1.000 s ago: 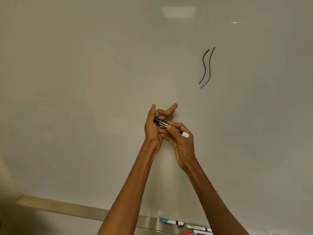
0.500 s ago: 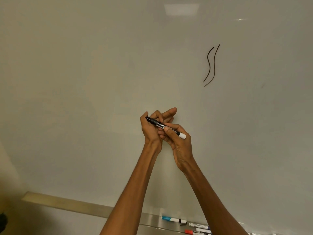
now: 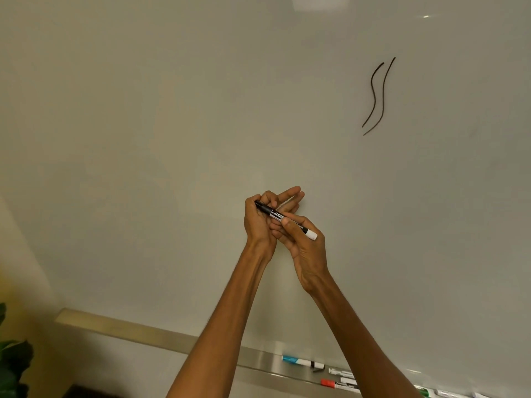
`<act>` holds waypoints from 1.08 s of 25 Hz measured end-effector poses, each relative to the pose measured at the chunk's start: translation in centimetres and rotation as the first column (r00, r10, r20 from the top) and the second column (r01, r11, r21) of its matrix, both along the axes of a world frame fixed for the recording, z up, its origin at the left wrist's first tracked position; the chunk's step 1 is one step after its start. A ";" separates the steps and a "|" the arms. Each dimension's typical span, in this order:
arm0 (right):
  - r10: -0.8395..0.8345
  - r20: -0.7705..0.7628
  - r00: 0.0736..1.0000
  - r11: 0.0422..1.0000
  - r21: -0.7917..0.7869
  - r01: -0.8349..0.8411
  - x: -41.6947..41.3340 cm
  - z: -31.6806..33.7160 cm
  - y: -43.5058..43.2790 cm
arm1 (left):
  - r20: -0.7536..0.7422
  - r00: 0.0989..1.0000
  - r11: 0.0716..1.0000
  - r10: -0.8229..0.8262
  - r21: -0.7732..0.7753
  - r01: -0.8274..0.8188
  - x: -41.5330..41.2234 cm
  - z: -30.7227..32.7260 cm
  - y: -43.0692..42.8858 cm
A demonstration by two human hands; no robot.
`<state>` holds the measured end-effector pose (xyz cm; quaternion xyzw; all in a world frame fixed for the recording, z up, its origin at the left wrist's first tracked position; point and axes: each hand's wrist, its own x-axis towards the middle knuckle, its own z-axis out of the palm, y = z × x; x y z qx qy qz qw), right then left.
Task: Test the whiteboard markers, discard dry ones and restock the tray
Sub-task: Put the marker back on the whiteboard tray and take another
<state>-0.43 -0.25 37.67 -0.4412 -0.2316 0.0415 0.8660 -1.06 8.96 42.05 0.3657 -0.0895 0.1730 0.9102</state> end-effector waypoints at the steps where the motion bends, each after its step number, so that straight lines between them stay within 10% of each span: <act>1: 0.023 -0.031 0.999 1.000 0.014 -0.023 0.1 -0.3 0.3 | -0.020 1.000 1.000 -0.012 0.000 0.012 0.0 -0.4 0.4; 10: 0.086 -0.205 0.975 0.996 0.038 -0.080 0.5 -5.1 5.5 | -0.202 0.887 0.891 0.415 0.287 -0.352 -1.1 -7.9 5.8; 17: 0.081 -0.279 0.957 0.967 -0.212 -0.144 0.5 -11.3 10.8 | -0.340 0.754 0.827 0.563 0.212 -0.522 -3.1 -13.1 13.7; 27: 0.078 0.002 0.997 0.747 -0.662 -0.057 -0.1 -22.4 17.5 | -0.602 0.554 0.778 0.575 0.192 -0.598 -6.0 -23.2 23.0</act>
